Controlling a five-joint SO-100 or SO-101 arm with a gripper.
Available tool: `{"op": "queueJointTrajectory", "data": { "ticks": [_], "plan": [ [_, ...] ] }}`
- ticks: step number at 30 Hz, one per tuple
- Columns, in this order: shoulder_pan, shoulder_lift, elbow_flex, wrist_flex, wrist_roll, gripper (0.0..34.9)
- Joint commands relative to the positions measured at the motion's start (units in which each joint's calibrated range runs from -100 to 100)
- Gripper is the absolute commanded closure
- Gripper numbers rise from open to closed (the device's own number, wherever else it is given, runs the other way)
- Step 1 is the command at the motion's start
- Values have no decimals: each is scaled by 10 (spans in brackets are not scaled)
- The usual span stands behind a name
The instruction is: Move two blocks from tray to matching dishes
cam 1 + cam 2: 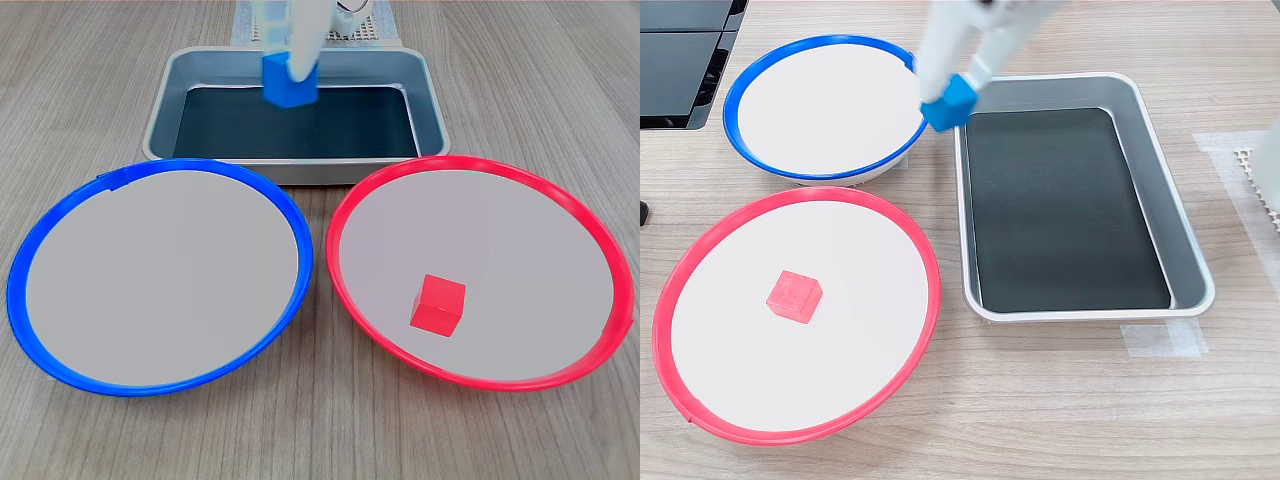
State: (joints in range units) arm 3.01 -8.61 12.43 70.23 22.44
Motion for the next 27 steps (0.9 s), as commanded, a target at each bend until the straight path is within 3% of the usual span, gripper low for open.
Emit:
{"op": "queueJointTrajectory", "data": {
  "ticks": [1, 8, 10, 12, 14, 16, 19, 20, 21, 27],
  "plan": [
    [66, 150, -188, -52, -51, 348],
    [106, 290, -221, -205, -30, 346],
    [108, 296, -198, -243, -18, 279],
    [109, 290, -165, -281, -11, 188],
    [109, 266, -121, -319, -12, 154],
    [106, 217, -53, -363, -17, 171],
    [97, 90, 107, -459, -41, 261],
    [95, 40, 166, -491, -56, 330],
    [88, -27, 238, -518, -78, 346],
    [28, -391, 554, -557, -211, 348]
  ]
}}
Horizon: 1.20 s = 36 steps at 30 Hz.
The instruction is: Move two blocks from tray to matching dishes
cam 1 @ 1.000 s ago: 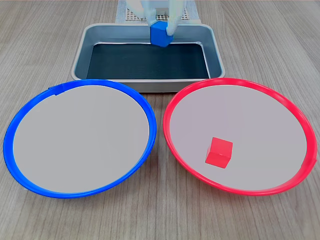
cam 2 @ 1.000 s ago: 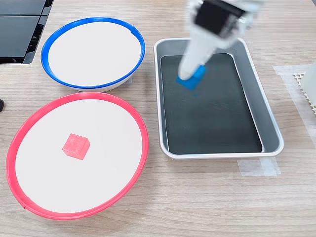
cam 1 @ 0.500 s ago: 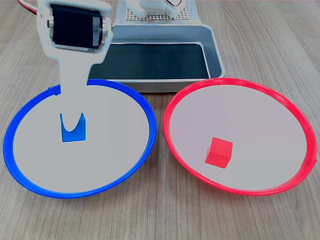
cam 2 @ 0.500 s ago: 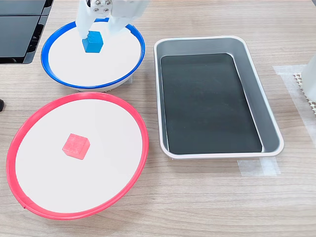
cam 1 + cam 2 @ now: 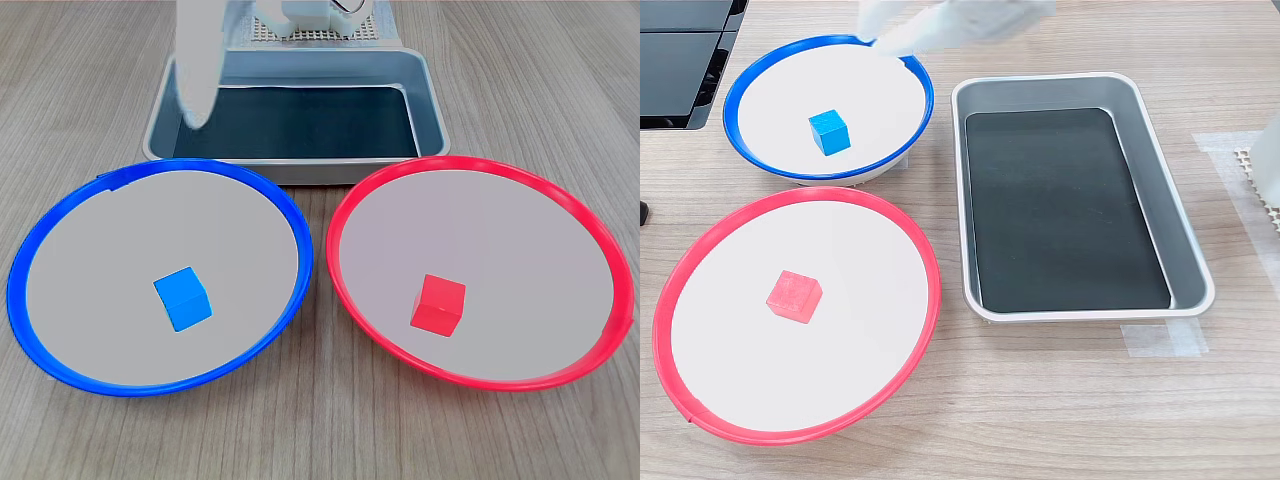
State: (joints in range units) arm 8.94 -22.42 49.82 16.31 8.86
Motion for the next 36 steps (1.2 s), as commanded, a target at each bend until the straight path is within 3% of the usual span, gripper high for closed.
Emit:
{"op": "queueJointTrajectory", "data": {
  "ticks": [1, 5, 9, 16, 20, 26, 28, 29, 36],
  "plan": [
    [-43, -303, 225, -18, -86, 348],
    [-75, -494, 377, 16, -101, 348],
    [-71, -634, 471, 87, -95, 348],
    [-58, -759, 502, 253, -94, 348],
    [-59, -766, 502, 299, -94, 348],
    [-59, -766, 502, 310, -95, 346],
    [-57, -766, 502, 311, -96, 327],
    [-57, -766, 502, 311, -96, 346],
    [-57, -766, 502, 311, -96, 346]
  ]
}}
